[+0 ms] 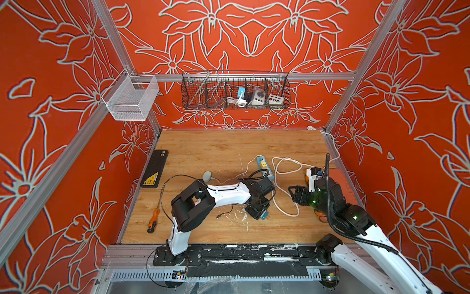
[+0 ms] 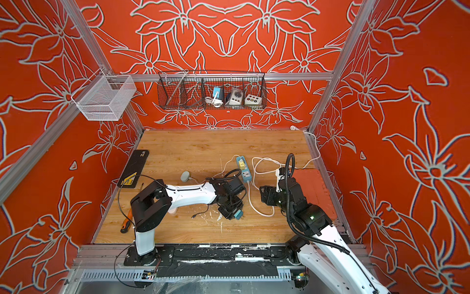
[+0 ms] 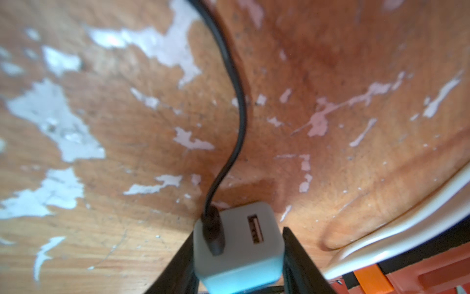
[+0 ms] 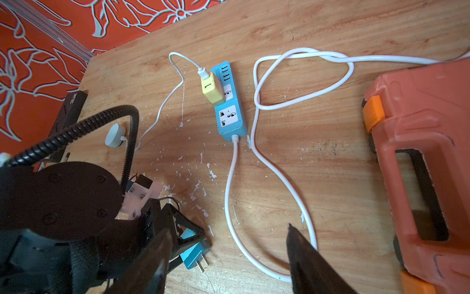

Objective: Charge the bluetooth headset
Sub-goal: Pick up the plug from the center of the board.

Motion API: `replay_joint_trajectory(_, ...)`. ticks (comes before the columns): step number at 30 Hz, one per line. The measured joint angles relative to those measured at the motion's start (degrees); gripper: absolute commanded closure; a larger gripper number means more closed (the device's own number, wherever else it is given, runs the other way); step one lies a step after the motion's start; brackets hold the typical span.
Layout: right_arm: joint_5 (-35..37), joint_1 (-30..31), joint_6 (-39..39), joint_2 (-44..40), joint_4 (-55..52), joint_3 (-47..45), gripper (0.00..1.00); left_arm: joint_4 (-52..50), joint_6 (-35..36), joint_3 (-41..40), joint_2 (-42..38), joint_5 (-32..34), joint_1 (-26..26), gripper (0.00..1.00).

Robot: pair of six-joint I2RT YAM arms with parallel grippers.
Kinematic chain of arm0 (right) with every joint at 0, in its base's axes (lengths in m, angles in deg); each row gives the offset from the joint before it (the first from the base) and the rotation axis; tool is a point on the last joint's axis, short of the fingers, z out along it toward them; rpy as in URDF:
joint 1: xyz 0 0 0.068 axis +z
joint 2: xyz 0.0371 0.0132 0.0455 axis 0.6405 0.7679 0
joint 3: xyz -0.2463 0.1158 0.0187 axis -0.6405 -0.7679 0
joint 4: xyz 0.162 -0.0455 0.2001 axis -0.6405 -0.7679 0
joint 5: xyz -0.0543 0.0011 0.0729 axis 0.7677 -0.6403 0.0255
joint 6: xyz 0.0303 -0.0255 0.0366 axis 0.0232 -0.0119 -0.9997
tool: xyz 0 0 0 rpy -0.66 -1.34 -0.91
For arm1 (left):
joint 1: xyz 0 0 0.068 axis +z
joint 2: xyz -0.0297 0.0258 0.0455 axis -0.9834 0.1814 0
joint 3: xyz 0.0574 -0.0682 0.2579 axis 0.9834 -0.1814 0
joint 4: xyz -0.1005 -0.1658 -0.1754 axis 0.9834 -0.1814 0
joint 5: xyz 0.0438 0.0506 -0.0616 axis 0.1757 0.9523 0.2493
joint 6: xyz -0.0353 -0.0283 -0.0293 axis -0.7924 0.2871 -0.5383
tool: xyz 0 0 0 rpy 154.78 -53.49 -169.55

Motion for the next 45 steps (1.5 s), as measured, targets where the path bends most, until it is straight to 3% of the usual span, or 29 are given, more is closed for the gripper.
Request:
replay_joint_trajectory(3,0.00,0.00,-0.02,0.07,0.26,-0.31,0.28,0.02,0.50,-0.39,-0.46,0.07,0.31,0.59)
replay_joint_trajectory(11,-0.72,0.00,-0.26,0.48,0.52,-0.79,0.28,-2.56,7.23,-0.66,-2.12,2.93,1.44,0.60)
replay_joint_trajectory(27,-7.69,-0.02,-0.42,3.87,0.70,-0.79,0.34,-7.76,38.62,-1.51,-18.34,-0.83,8.15,0.60)
replay_joint_trajectory(45,-31.69,-0.02,0.00,16.24,2.73,9.57,0.39,-19.02,74.93,-0.85,-33.46,0.76,9.22,0.62)
